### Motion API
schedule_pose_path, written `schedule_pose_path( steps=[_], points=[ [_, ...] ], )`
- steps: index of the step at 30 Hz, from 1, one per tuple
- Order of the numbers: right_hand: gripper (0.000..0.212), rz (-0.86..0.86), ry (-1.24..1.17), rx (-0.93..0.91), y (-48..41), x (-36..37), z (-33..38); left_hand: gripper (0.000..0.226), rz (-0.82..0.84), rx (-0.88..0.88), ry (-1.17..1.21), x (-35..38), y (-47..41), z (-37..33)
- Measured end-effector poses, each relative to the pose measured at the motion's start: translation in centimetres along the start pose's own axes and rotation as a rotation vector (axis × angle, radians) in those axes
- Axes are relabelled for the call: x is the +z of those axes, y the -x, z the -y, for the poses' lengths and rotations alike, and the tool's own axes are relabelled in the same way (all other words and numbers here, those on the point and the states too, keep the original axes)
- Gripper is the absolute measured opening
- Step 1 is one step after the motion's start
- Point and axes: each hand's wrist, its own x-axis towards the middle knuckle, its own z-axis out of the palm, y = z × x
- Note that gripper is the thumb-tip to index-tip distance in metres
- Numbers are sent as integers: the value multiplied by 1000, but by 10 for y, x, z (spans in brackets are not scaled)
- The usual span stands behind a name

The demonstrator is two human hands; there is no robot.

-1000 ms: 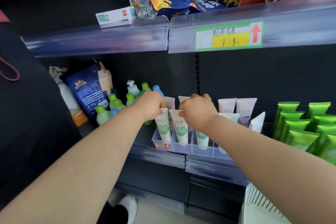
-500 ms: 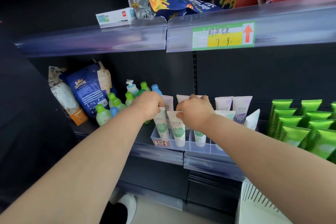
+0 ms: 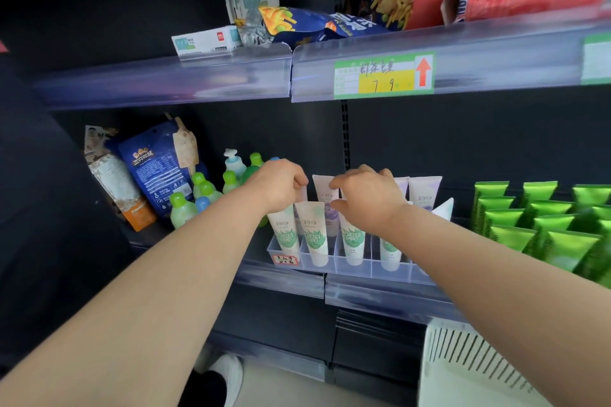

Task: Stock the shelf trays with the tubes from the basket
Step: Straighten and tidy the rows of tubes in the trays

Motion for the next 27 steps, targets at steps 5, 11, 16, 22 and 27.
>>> schedule_pose_path(
  steps=[5, 11, 16, 22, 27],
  points=[
    [43, 2, 36, 25, 18, -13, -27, 24, 66, 112, 81, 4, -6, -41],
    [49, 243, 264, -3, 33, -23, -52, 20, 235, 159, -207, 29, -10, -75],
    [18, 222, 188, 92, 33, -16, -60, 10, 202, 153, -264, 31, -11, -80],
    [15, 185, 166, 83, 34, -15, -58, 14, 217, 166, -264, 29, -8, -77],
    [17, 216, 111, 95, 36, -17, -60, 23, 242, 156, -231, 28, -4, -84]
  ],
)
